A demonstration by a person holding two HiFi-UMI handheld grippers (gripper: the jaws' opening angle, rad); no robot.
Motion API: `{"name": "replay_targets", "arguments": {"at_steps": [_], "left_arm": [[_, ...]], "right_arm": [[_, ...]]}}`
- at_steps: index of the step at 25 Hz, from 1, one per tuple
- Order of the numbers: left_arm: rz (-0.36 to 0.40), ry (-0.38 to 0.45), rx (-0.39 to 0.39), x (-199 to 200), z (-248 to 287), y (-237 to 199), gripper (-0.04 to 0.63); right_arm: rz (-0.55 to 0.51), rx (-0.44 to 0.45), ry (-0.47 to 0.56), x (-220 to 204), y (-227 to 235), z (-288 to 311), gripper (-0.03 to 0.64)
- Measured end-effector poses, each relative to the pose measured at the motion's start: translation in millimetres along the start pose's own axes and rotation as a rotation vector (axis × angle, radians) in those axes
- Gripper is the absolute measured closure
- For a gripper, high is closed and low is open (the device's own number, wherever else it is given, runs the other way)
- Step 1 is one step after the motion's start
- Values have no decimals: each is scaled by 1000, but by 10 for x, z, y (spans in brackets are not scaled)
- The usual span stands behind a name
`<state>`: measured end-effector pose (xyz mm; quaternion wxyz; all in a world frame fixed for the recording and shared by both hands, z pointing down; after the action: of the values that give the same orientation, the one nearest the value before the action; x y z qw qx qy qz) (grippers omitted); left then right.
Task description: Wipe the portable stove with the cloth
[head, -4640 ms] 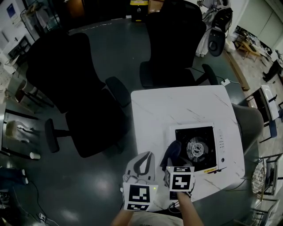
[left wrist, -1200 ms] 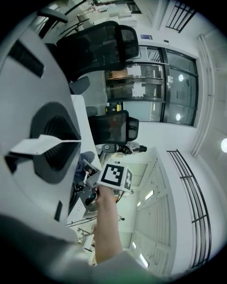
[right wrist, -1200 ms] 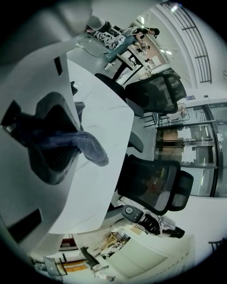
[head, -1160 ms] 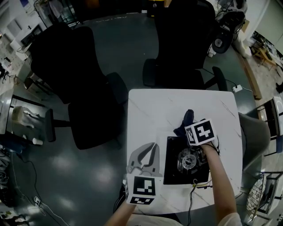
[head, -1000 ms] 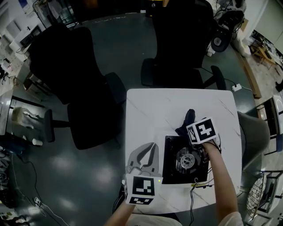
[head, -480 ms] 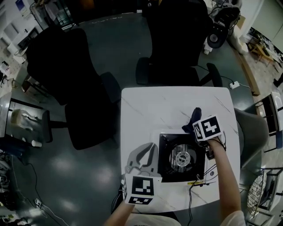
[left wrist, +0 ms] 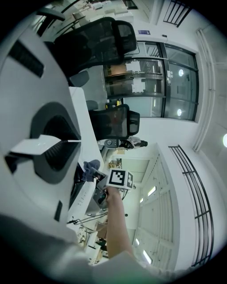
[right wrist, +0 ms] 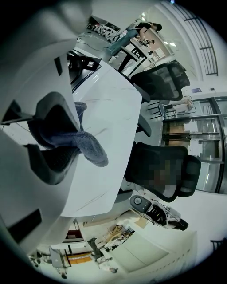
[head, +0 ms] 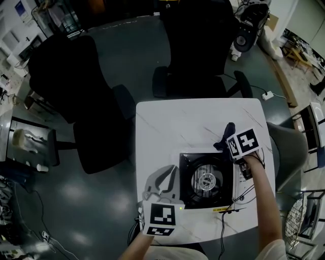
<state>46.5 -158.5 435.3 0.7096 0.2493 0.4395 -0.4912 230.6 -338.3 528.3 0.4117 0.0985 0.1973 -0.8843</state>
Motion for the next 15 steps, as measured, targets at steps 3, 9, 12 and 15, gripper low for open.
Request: {"name": "replay_targets", "arguments": {"at_steps": [3, 9, 12, 15], "left_arm": [[-15, -7, 5, -28, -6, 14, 574], [-18, -5, 0, -25, 14, 74, 574], [-2, 0, -12, 25, 38, 102, 574], [-1, 0, -15, 37, 59, 121, 574]], "right_arm": [[-1, 3, 0, -5, 47, -17, 518], [9, -3, 13, -42, 141, -38, 520], [32, 9, 17, -56, 184, -49, 518], [44, 0, 32, -50, 237, -78, 518]]}}
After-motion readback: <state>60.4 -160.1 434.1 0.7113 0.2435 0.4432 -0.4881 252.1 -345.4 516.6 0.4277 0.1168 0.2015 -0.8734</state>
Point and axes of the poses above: the fingertips, and each gripper's own axes: z forward along the fingers, y to its right, x out of its top, the point moved 2 cm from there along -z, backward along the fingers, and after that the axes turned 13 degrees about -x, right-handed, at the moved point
